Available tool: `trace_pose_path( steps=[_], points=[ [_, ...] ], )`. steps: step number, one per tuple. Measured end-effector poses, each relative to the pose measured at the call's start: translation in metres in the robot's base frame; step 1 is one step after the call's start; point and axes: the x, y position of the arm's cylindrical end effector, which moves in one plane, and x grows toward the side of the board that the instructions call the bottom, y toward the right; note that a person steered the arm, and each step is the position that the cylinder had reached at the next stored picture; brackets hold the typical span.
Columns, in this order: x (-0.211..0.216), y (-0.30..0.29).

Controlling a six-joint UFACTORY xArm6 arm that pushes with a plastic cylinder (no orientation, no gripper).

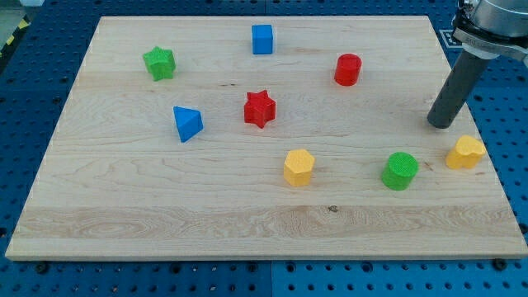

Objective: Move the yellow heart to the horizontal right side of the green circle

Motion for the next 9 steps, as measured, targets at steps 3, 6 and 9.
trace_pose_path(
  steps=[3, 6, 9],
  points=[
    [0.012, 0.006],
    [0.048, 0.014],
    [0.039, 0.006]
  ],
)
